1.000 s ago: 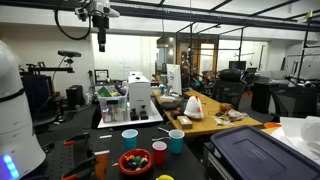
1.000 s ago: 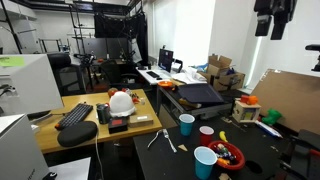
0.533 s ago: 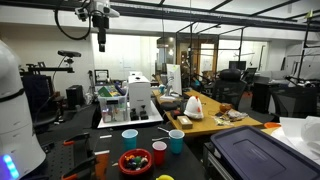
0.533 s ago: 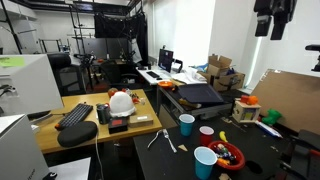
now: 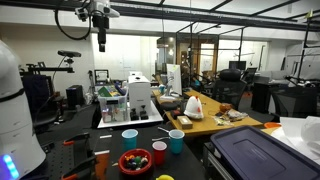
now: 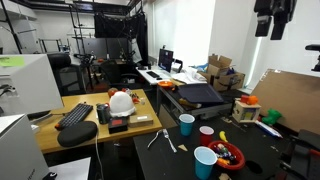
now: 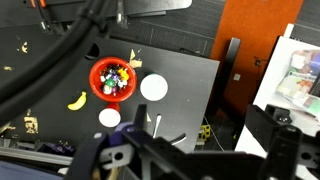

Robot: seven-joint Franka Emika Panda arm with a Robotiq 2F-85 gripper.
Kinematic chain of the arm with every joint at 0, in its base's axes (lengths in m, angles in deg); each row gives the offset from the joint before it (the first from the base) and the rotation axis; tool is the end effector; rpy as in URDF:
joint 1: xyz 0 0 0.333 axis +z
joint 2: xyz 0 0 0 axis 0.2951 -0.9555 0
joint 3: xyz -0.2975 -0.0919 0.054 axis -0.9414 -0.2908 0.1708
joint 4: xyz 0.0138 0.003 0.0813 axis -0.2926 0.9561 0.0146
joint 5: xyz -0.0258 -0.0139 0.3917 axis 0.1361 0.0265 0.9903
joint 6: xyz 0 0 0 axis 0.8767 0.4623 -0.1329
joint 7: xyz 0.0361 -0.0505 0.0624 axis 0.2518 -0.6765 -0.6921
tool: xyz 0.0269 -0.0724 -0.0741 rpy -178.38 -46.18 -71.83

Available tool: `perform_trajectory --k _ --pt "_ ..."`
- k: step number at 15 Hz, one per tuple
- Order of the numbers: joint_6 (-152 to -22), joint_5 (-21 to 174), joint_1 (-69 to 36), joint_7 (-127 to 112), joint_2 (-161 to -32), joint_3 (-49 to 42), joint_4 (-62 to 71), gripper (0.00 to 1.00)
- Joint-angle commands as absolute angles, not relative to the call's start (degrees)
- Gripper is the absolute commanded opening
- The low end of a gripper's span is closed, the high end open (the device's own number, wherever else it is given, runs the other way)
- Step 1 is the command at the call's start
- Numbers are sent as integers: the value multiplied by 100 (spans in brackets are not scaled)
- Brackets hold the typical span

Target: Put the ball in the closest blue cup

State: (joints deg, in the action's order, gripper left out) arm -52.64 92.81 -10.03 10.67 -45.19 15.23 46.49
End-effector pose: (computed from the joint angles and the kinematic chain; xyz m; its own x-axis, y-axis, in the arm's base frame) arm 0.3356 0.1694 0.5428 0.9937 -0.1079 -0.0296 -0.1100 -0.9906 -0.0817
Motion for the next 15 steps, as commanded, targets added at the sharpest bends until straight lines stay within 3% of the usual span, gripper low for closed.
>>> perform_trajectory --k 1,8,15 --pt "-5187 9150 -1181 1079 -4543 1389 4579 100" --pt "-5425 9080 -1959 1192 -4581 663 4682 100" --pt "-6976 8498 -3136 1303 -5165 -165 4894 100"
